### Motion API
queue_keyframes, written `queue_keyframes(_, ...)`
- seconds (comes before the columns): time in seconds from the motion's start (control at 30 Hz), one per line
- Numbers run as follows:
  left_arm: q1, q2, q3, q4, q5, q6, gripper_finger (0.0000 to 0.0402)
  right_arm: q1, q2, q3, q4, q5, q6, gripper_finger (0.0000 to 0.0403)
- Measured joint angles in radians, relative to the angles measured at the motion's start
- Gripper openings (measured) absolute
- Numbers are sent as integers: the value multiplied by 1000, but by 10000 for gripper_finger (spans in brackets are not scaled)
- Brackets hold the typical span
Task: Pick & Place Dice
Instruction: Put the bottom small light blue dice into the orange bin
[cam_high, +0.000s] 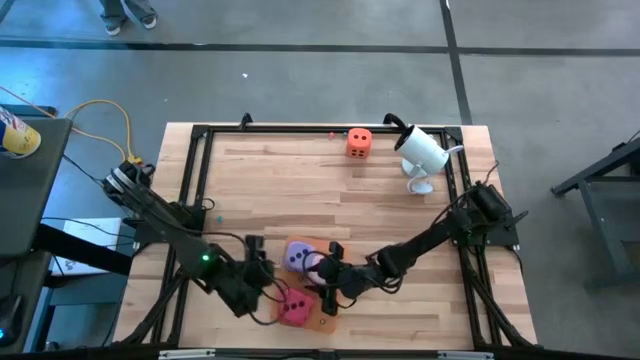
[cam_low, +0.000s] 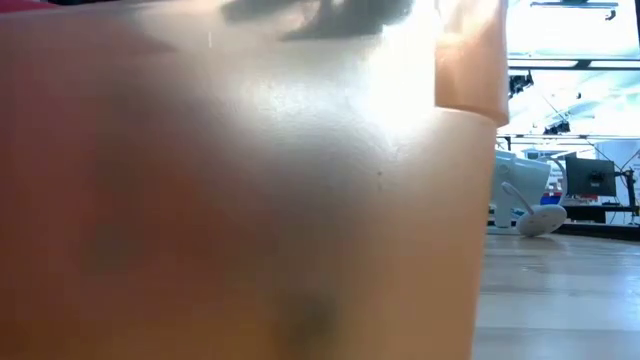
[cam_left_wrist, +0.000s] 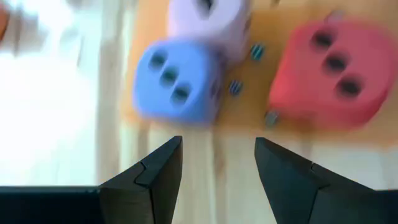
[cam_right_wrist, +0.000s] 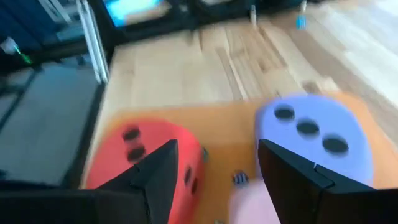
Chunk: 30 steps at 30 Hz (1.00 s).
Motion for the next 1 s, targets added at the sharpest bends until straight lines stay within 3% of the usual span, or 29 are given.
queue_keyframes(0.2,62,-36,-1,-421,11,-211,191,14,-10,-2,-24,4,14,210)
queue_keyframes(0.33,136,-39,-26,-574,42,-216,190,20,-9,-2,-20,4,27,210)
queue_keyframes(0.63,308,-118,-237,-513,149,-2,190,41,-9,-2,-31,4,65,210)
queue_keyframes(0.73,339,-174,-312,-410,170,67,190,50,-9,-2,-31,20,65,210)
queue_keyframes(0.83,389,-252,-384,-328,256,137,190,54,-9,-2,-30,26,65,210)
queue_keyframes(1.0,489,-375,-465,-292,331,169,190,53,-8,-2,-32,26,65,210)
